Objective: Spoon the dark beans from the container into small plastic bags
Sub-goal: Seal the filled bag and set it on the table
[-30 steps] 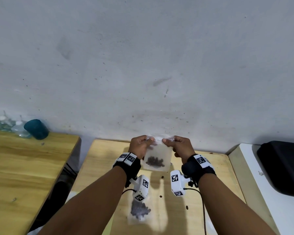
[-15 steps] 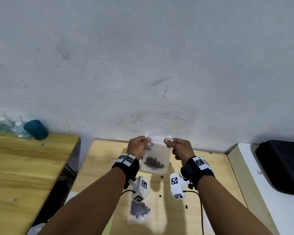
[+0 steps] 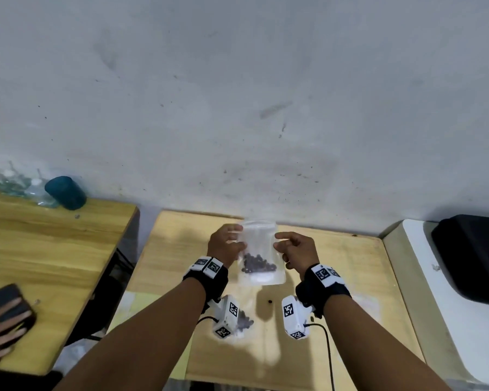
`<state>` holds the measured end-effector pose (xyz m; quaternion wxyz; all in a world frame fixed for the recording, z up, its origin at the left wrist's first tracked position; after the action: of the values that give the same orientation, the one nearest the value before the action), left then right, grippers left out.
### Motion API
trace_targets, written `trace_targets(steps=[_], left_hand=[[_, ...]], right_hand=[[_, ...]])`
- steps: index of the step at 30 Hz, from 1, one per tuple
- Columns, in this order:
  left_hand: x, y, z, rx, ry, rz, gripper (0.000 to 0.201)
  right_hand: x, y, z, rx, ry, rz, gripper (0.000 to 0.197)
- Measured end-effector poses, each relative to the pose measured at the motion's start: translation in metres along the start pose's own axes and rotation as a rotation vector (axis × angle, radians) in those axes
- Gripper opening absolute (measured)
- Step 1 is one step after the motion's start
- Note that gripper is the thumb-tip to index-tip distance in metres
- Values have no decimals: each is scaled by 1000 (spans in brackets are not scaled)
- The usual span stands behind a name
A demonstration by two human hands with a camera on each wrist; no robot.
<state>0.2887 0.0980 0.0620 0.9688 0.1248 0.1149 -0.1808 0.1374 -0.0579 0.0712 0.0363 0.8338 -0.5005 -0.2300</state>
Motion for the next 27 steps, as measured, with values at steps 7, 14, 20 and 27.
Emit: trace_targets(steps=[7,14,20,27], left_hand=[[-27,29,-77,130,209,-43,29],[-42,46,-135,290,325,-29,32],[-39,44,-146,381,291,-77,35],[-32,37,-107,490,20,86,25]], right_hand=[[-25,-31,62,-311,-40,-214,23],[-45,-56,122,-457,-82,-267,32],[-51,-64,139,-520,-86,-307,47],[-45,-35,125,-391,-20,-165,23]])
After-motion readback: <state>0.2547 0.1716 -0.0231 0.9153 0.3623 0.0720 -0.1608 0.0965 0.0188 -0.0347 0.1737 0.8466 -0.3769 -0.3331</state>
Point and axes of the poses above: each hand's wrist, its own x-axis towards the middle knuckle, its own y-axis out of the back of the hand, z = x × y, the point moved 7 cm from there along x, towards the middle knuckle, and after that the axes turned 13 degrees about z, right-handed, at the moved point
